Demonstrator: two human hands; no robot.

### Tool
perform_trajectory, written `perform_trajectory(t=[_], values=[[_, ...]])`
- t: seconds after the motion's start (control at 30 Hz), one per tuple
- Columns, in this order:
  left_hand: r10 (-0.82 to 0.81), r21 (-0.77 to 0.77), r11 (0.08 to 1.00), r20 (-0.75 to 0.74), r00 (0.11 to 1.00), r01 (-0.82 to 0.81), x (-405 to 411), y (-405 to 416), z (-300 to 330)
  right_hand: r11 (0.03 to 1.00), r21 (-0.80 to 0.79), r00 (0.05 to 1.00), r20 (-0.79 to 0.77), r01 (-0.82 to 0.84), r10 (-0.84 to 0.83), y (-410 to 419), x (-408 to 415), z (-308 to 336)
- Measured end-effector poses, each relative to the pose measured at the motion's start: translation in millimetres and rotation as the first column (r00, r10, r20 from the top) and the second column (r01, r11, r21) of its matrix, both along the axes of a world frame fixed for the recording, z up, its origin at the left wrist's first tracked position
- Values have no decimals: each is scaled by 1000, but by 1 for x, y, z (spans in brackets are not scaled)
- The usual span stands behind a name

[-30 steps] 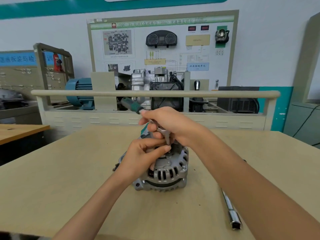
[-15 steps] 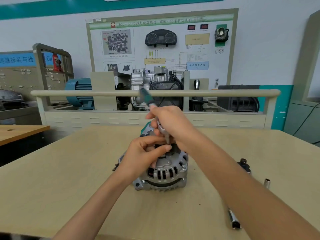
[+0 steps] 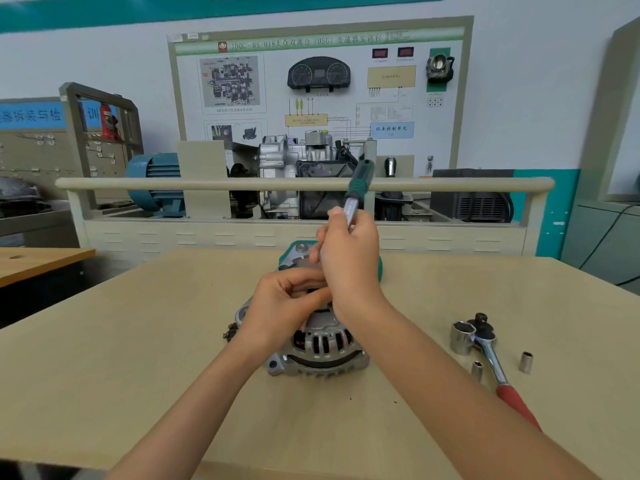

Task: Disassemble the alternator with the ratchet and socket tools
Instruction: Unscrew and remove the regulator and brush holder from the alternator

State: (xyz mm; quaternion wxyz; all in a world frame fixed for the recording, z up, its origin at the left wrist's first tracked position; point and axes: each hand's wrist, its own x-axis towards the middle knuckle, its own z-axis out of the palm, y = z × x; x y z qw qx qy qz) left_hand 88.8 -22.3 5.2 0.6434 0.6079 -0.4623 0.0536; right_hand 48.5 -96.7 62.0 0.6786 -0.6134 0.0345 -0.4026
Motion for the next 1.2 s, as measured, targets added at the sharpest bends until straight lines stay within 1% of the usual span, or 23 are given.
perform_trajectory(t=[0.1,0.23,0.33,0.4,0.43,0.5,0.57,0.6,0.67,0.73,0.77,0.8,0.83,0.87,0.9,0.93,0.97,1.0,1.03,1.07,1.1,1.13,1.2], values=[[13,-8,1000,-13,1000,-13,0,0,0,996,-19,996,-36,-88,87,-4,0,2],[81,61,995,-11,997,-80,3,2,-1,994,-39,995,-23,-101,101,-3,-2,-1],[81,74,994,-22,996,-79,3,3,0,981,-38,981,-56,-189,186,-4,-3,3],[76,76,994,-34,997,-73,4,3,0,955,-109,954,-152,-276,259,-9,-3,8],[79,73,994,-42,996,-76,4,2,0,927,-166,928,-228,-336,296,-13,-3,12],[95,63,994,-50,994,-92,4,2,-1,827,-283,838,-421,-486,348,-19,-3,22],[110,50,993,-52,993,-108,4,2,-1,715,-348,739,-578,-606,345,-21,-3,30],[111,42,993,-54,992,-109,3,2,0,683,-358,708,-621,-637,335,-21,-2,33],[98,17,995,-50,994,-97,1,0,1,670,-359,693,-641,-650,330,-22,-1,34],[84,-17,996,-53,995,-85,-1,0,1,694,-346,719,-596,-631,357,-21,-2,30],[82,-29,996,-59,995,-84,-2,-1,1,733,-332,757,-538,-594,370,-20,-2,26],[85,-34,996,-63,994,-87,-2,0,0,797,-317,823,-442,-515,356,-16,-2,21],[92,-32,995,-61,994,-94,-2,0,-1,875,-303,906,-315,-378,282,-11,-2,14],[99,-28,995,-51,994,-101,-1,1,-2,942,-272,972,-177,-197,152,-5,-1,6],[101,-25,995,-33,994,-102,-1,1,-3,981,-195,999,-53,-22,12,0,1,0],[99,-20,995,-13,995,-100,-1,1,-3,992,-89,996,30,87,-85,5,2,-4],[95,-17,995,3,995,-95,-1,1,-3,991,-5,989,67,132,-131,9,3,-6],[91,-14,996,6,996,-91,-2,1,-3,990,32,988,72,135,-137,9,4,-6],[92,-13,996,-2,996,-92,-3,2,-2,995,6,994,45,103,-103,6,5,-5],[97,-10,995,-13,995,-97,-3,1,-2,998,-57,1000,-10,29,-29,2,5,-3],[112,-3,994,-20,993,-112,-2,1,-2,988,-126,993,-87,-85,74,-3,5,2],[133,6,991,-23,991,-133,-1,1,-2,958,-179,964,-185,-224,190,-8,5,7],[160,16,987,-26,987,-160,0,2,-3,851,-241,850,-389,-466,355,-18,2,18]])
